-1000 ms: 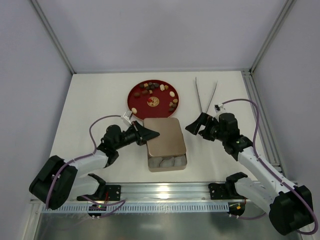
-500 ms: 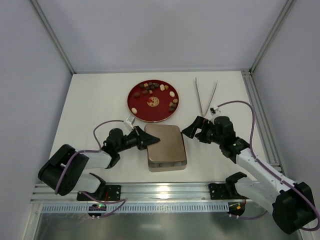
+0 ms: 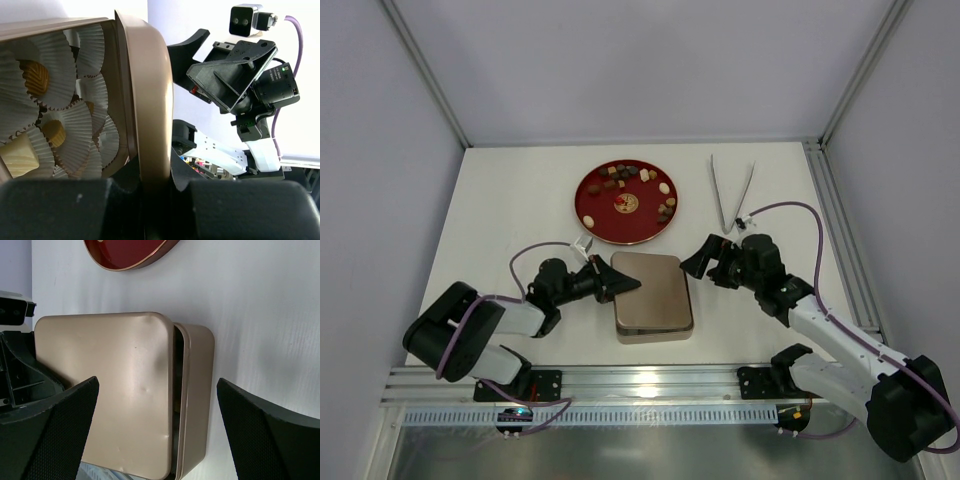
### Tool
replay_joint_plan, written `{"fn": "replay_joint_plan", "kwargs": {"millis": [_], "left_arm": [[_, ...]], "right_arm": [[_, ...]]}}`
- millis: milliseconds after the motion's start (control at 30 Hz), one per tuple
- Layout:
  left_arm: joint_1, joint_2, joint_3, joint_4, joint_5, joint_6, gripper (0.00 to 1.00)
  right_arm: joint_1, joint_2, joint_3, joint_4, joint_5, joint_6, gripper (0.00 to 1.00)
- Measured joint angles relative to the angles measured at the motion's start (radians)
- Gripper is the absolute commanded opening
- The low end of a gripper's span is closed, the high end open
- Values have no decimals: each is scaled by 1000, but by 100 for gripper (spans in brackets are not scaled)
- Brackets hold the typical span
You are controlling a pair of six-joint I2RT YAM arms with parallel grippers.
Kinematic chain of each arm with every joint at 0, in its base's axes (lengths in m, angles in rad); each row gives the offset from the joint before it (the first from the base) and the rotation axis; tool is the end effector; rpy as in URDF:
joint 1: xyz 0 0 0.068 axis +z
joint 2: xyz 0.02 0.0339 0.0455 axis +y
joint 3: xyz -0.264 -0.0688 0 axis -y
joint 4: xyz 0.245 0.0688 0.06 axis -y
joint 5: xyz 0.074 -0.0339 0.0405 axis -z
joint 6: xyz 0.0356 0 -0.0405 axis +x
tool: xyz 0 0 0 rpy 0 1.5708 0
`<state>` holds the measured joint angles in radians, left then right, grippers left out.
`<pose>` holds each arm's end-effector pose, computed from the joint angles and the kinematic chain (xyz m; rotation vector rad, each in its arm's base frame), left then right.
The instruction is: Pack the chocolate
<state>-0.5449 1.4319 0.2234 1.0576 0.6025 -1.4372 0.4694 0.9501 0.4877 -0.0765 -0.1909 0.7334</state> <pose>0.1850 -0.1357 0.1516 -0.3960 2.1136 -1.8474 0.1807 0.0992 0.2167 0.1738 2.2307 0.8934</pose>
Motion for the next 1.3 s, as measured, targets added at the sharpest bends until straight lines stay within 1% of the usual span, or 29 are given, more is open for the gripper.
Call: {"fn": "replay_joint_plan", "kwargs": {"millis": [333, 667, 800, 833, 867, 900, 967, 1067, 1167, 1300], "left_arm": [[1, 22, -15, 22, 23, 0, 6], [21, 23, -24, 2, 48, 8, 21], [31, 2, -24, -66, 54, 32, 30], [35, -10, -23, -87, 55, 39, 35], [37, -25, -22, -114, 56, 53, 36], [39, -43, -18, -148, 57, 63, 41], [42, -76, -4, -216, 57, 89, 44], [51, -121, 21, -307, 63, 128, 46], [71, -146, 37, -370, 68, 158, 49], [98, -173, 38, -447, 80, 186, 57]], "right_arm": [[8, 0, -14, 3, 14, 3, 100], [19, 15, -26, 16, 21, 3, 100], [25, 19, -26, 17, 24, 3, 100], [26, 19, -26, 18, 25, 3, 100], [27, 19, -26, 18, 26, 3, 100], [28, 19, -27, 19, 27, 3, 100], [29, 19, -27, 20, 29, 3, 100], [30, 24, -27, 23, 32, 3, 100], [34, 32, -27, 24, 34, 4, 100], [36, 35, -27, 24, 36, 4, 100]]}}
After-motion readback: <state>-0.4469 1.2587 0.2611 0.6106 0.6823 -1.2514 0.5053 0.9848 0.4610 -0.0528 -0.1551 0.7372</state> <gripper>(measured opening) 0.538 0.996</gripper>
